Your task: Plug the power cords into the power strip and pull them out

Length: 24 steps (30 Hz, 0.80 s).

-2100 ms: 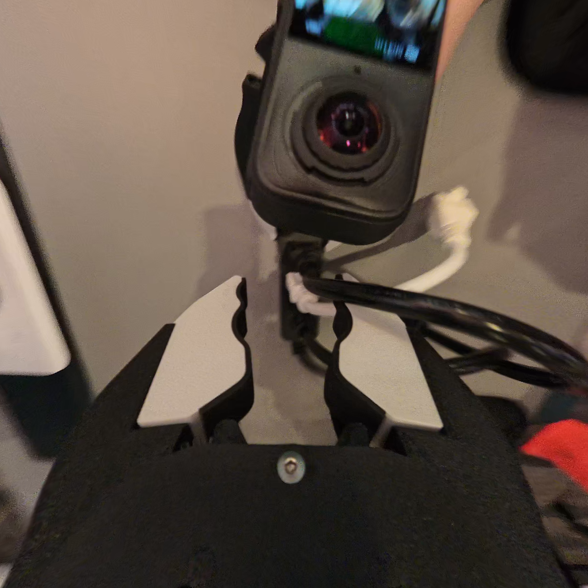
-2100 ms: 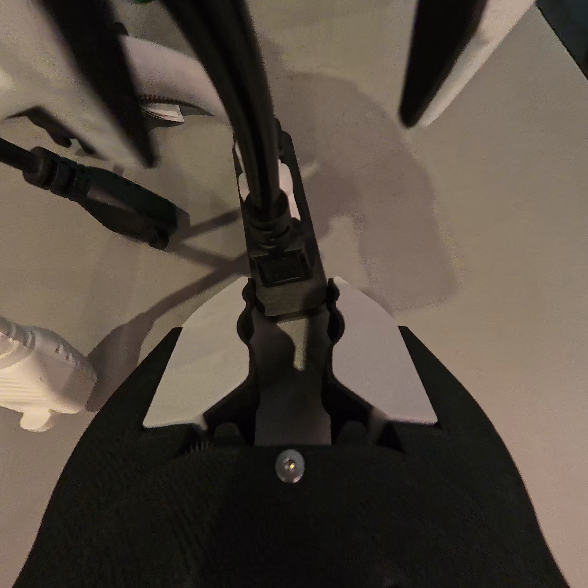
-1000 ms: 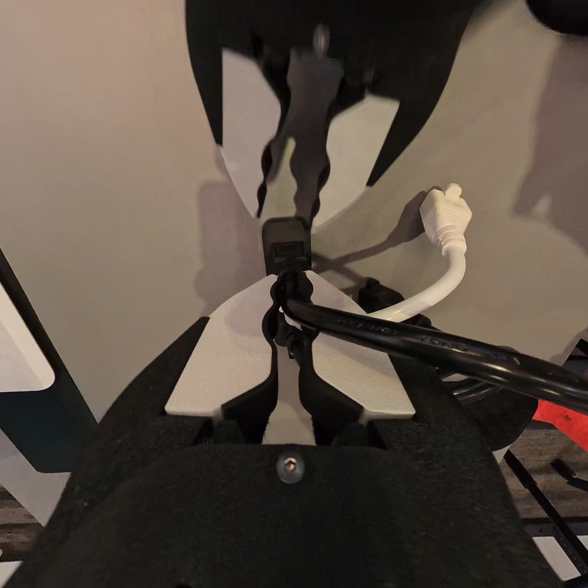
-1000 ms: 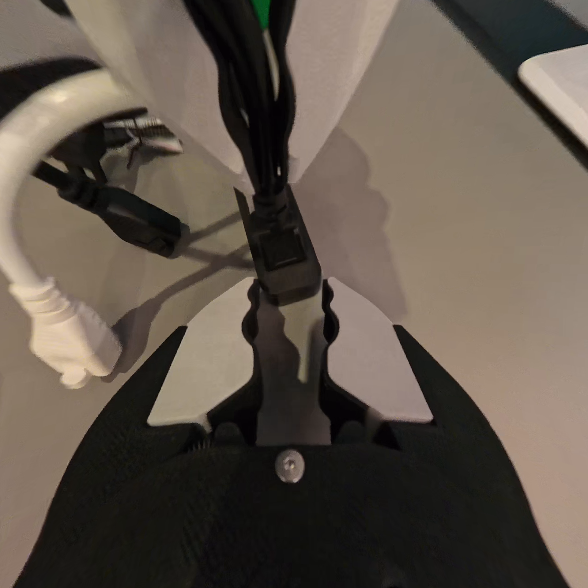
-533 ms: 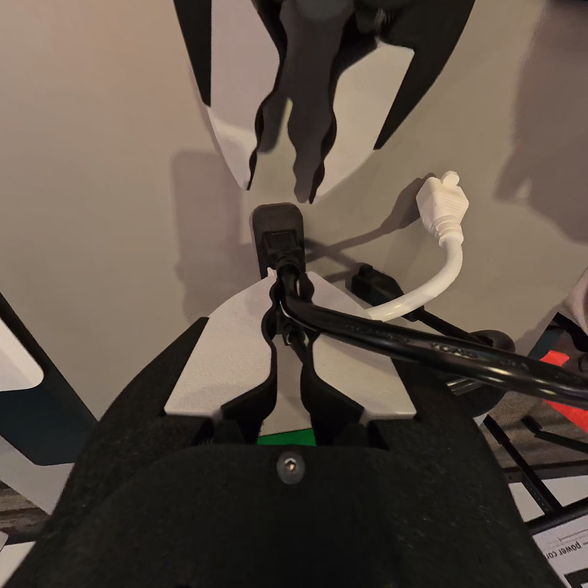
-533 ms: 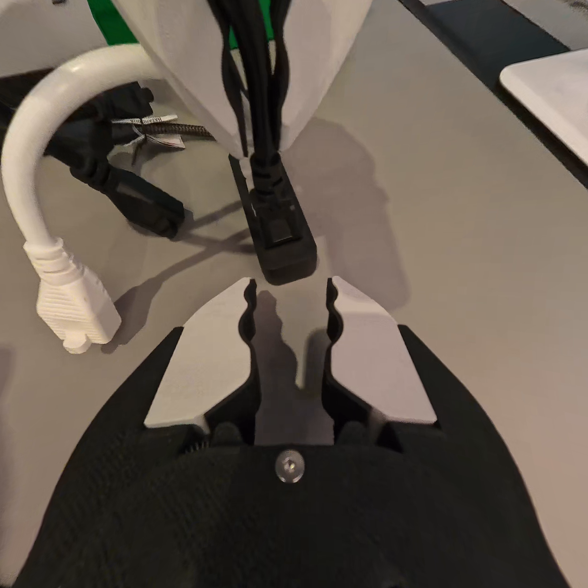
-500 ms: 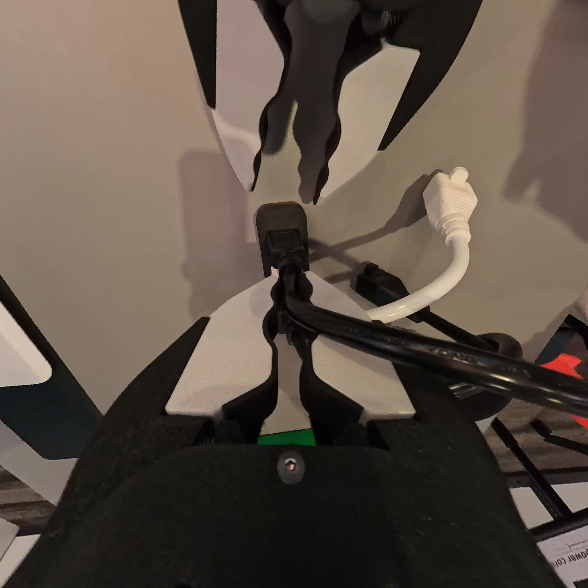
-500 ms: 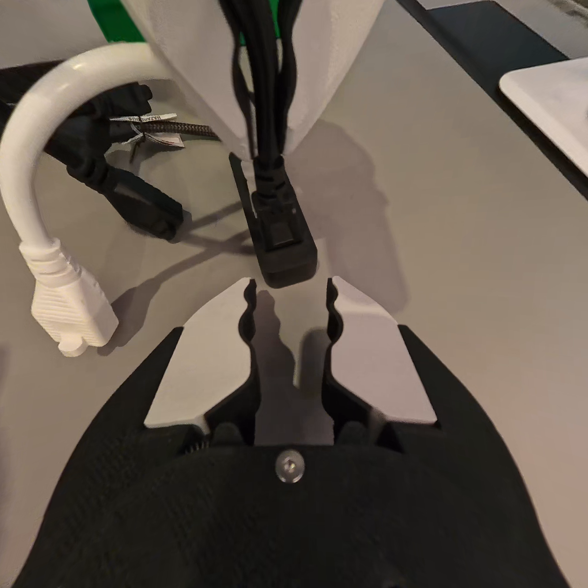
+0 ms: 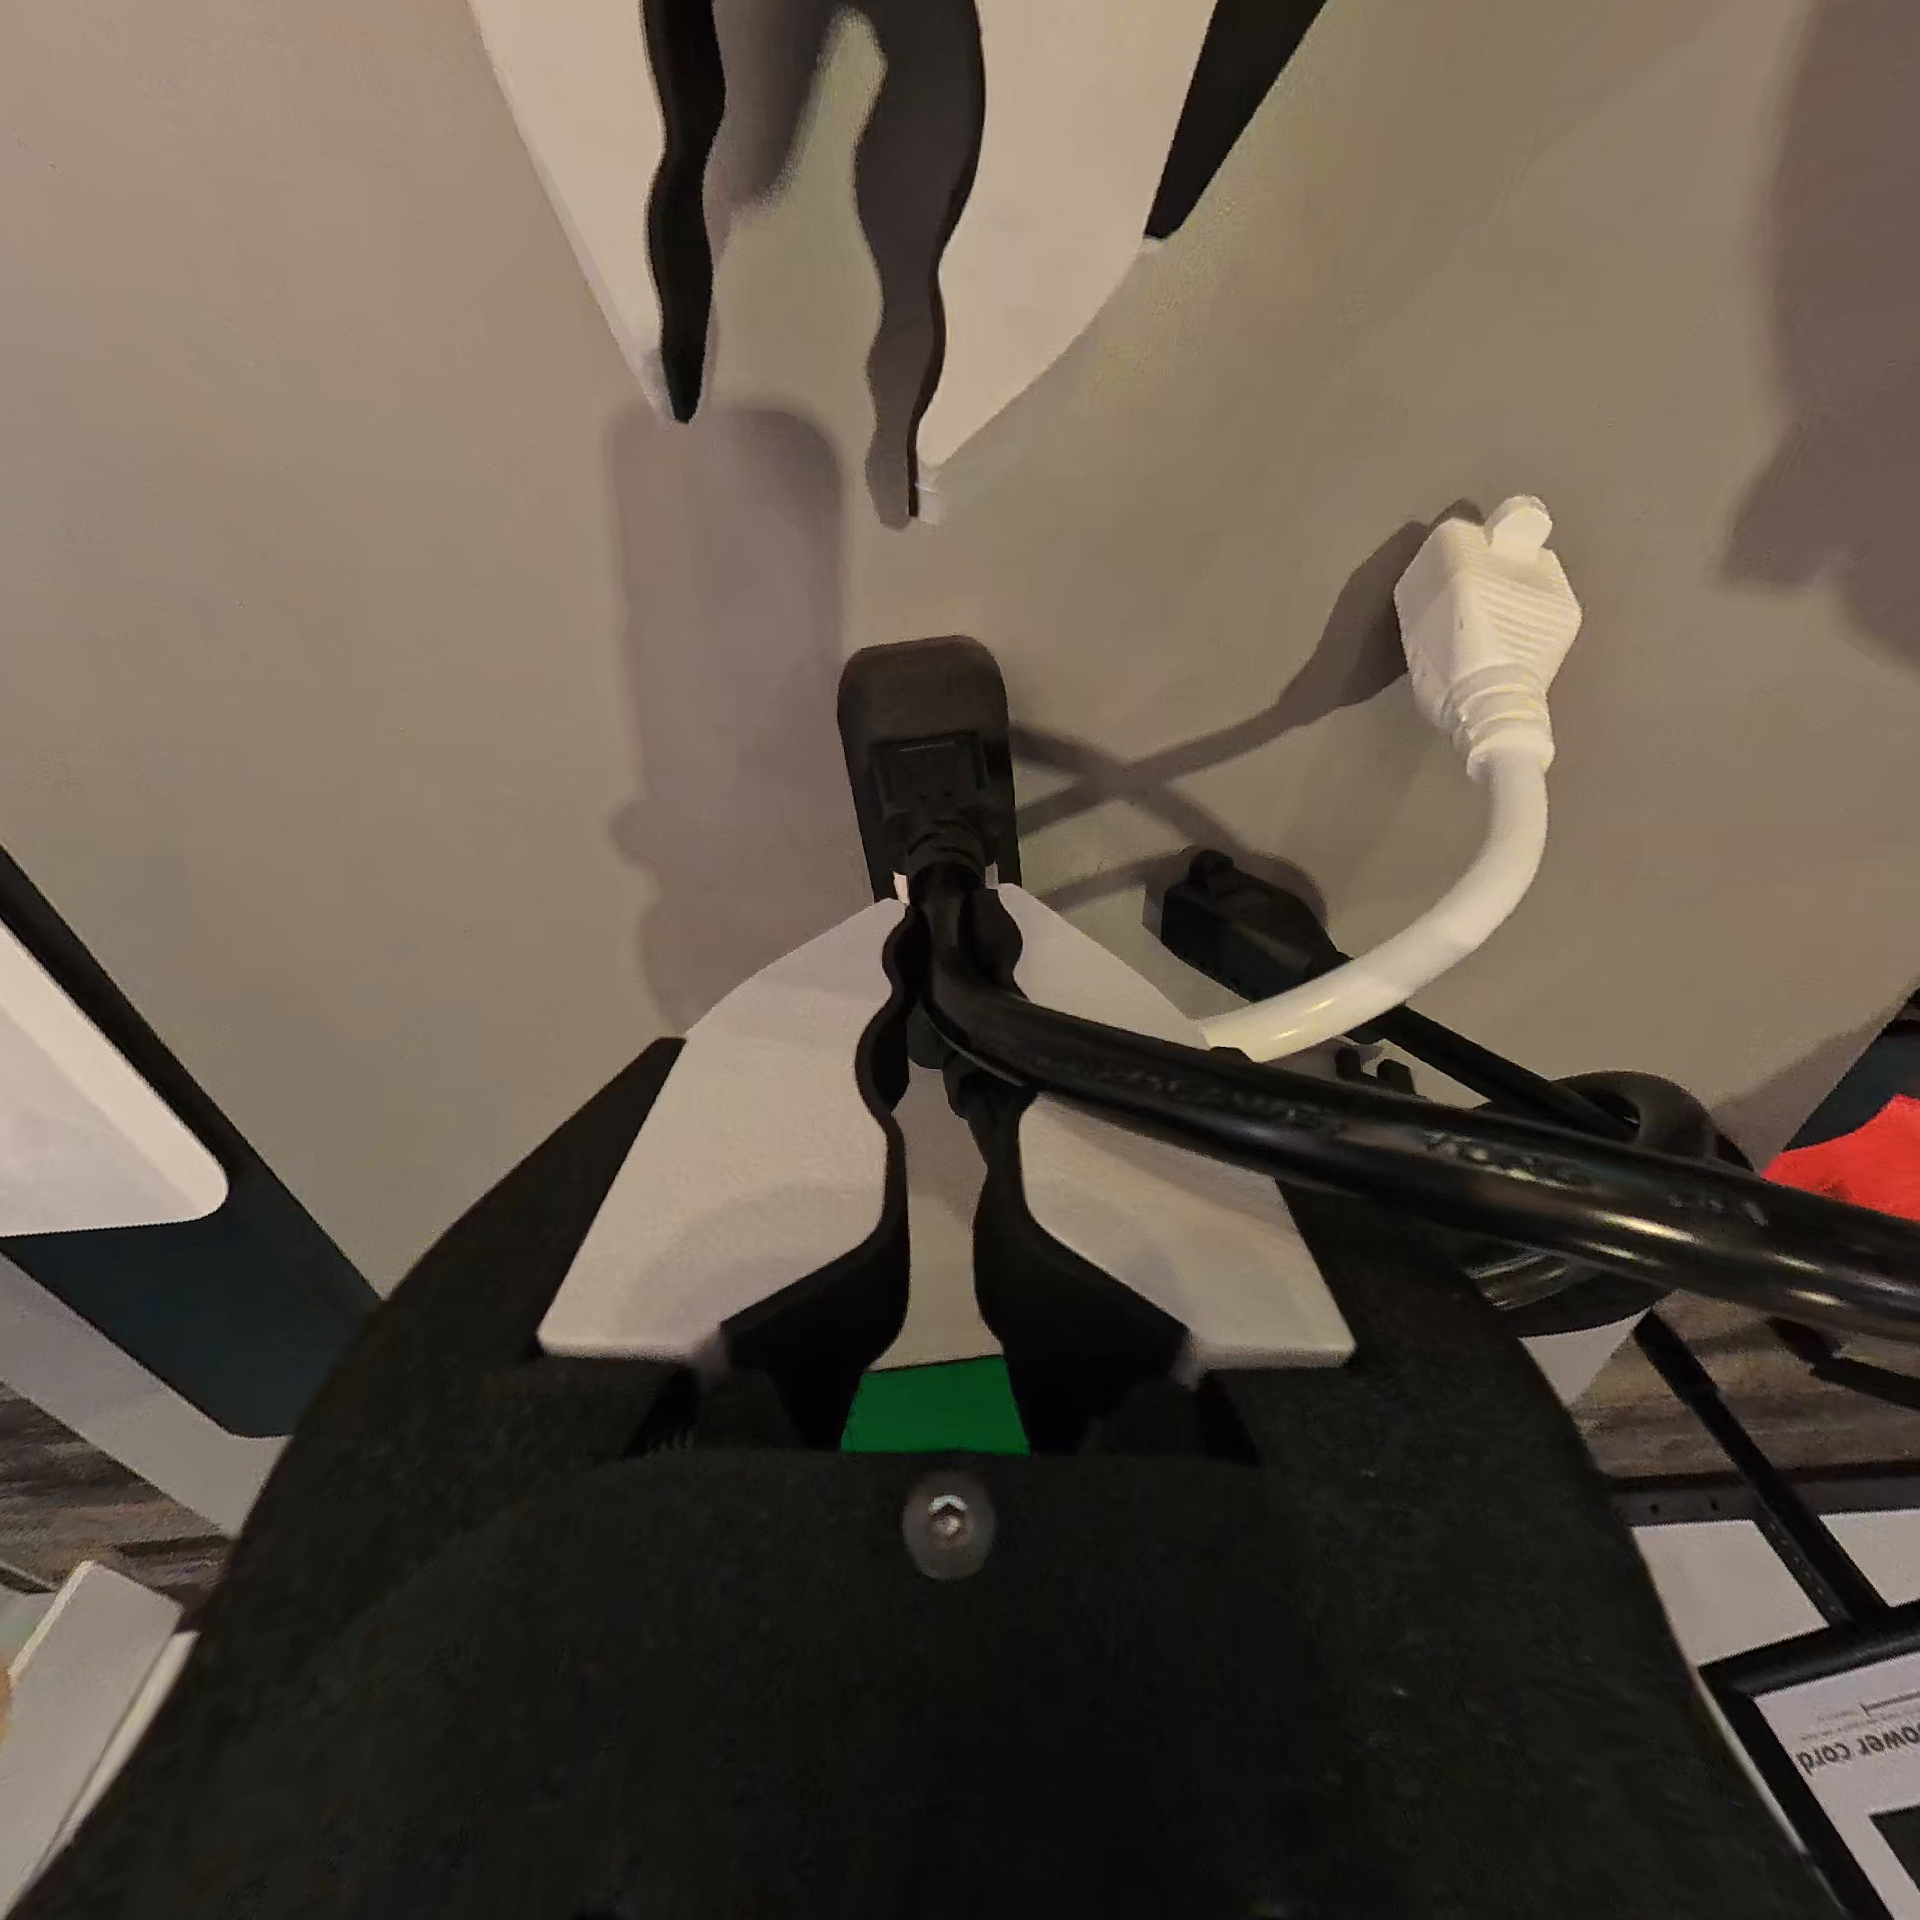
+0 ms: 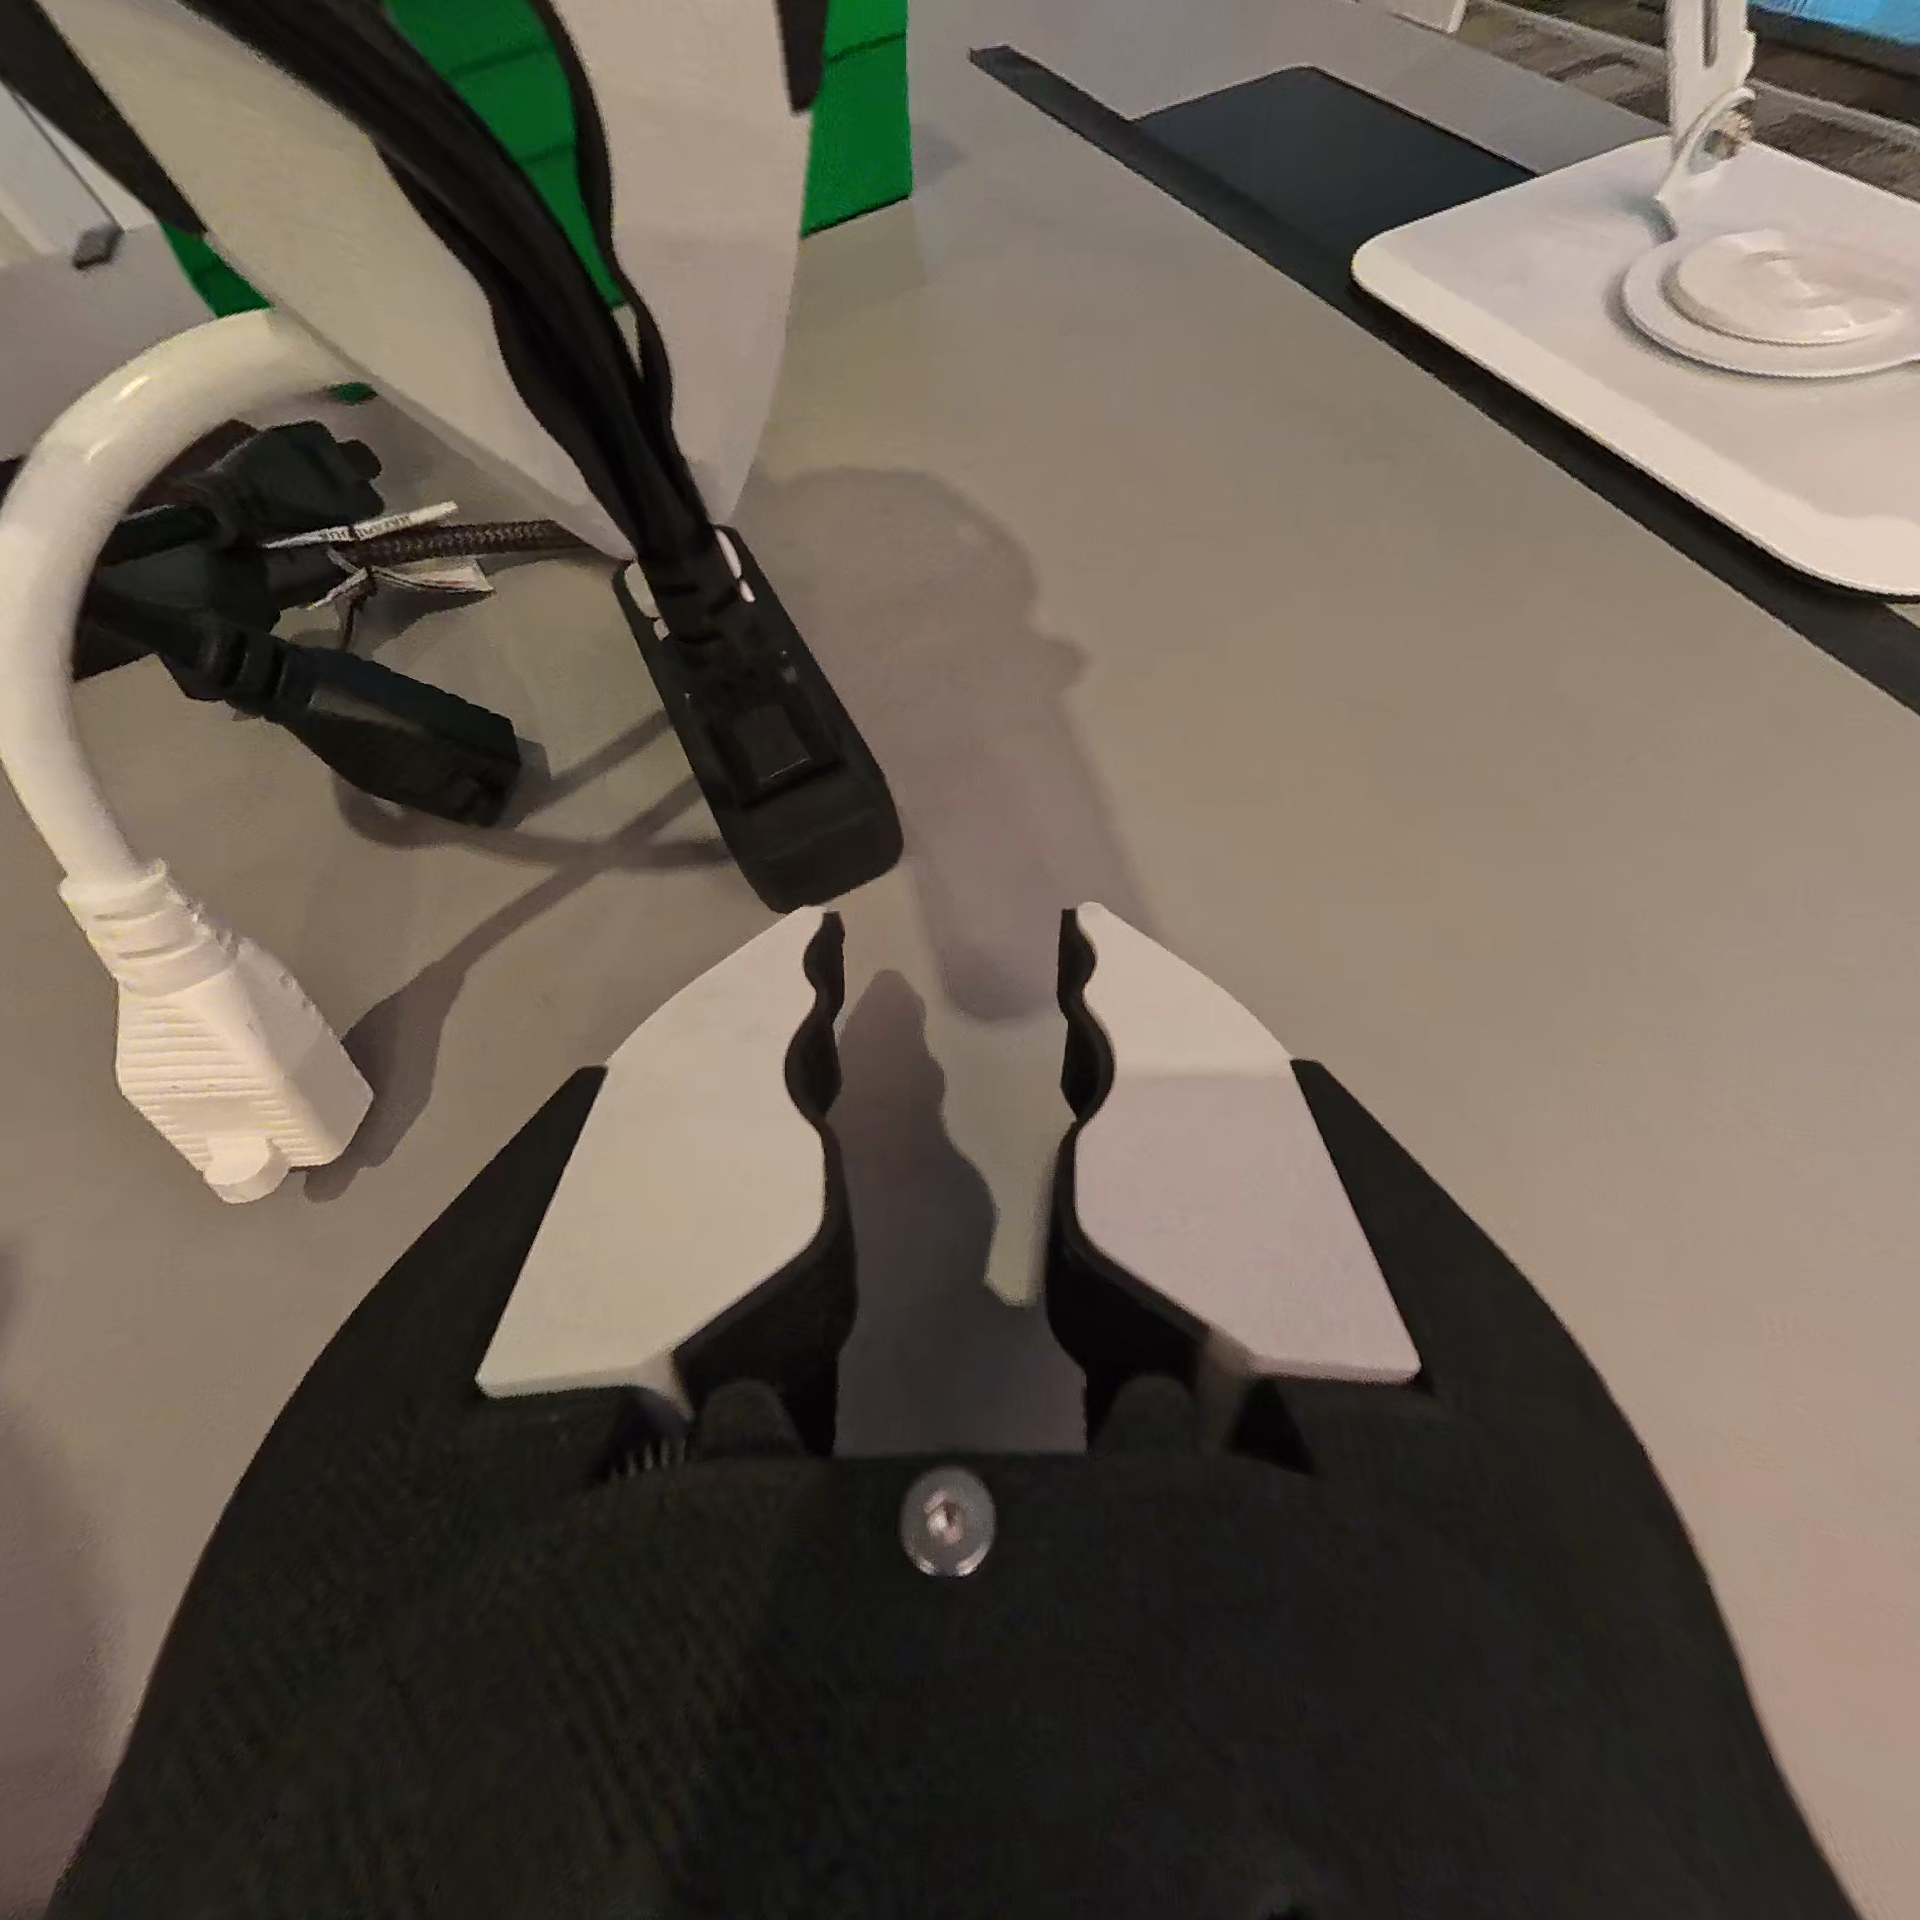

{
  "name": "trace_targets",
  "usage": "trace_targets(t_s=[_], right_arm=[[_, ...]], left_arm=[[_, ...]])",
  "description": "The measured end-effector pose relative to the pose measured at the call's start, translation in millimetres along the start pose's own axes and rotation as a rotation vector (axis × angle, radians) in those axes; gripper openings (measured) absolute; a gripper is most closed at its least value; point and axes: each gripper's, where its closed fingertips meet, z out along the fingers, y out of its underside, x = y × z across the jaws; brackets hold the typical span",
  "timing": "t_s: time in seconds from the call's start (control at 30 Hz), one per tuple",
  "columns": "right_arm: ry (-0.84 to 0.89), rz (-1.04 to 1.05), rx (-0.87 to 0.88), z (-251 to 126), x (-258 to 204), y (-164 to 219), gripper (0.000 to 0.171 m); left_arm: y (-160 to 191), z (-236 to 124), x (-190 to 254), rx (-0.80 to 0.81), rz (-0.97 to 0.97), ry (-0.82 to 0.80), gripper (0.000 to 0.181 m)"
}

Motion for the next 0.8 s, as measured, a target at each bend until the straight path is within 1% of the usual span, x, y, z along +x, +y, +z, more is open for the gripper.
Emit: trace_targets(t_s=[0.17, 0.27, 0.4, 0.57, 0.8], right_arm=[[0.006, 0.002, 0.001, -0.2, 0.9, 0.1, 0.038], [0.012, -0.007, -0.016, 1.2, 0.8, 2.0, 0.038], [0.018, -0.02, -0.033, 1.2, 0.8, 4.9, 0.038], [0.022, -0.032, -0.039, 1.1, -0.1, 5.8, 0.038], [0.025, -0.047, -0.059, 2.8, -1.2, 8.1, 0.038]], left_arm=[[-0.1, 0.5, 0.5, 0.008, -0.024, -0.004, 0.01], [0.4, 0.8, 0.8, -0.001, -0.049, 0.044, 0.01], [0.1, 1.0, 1.5, -0.054, -0.021, 0.0, 0.01], [-0.1, 1.6, 2.2, -0.007, -0.063, 0.022, 0.01], [-0.6, 1.9, 2.7, -0.018, -0.064, 0.016, 0.01]])
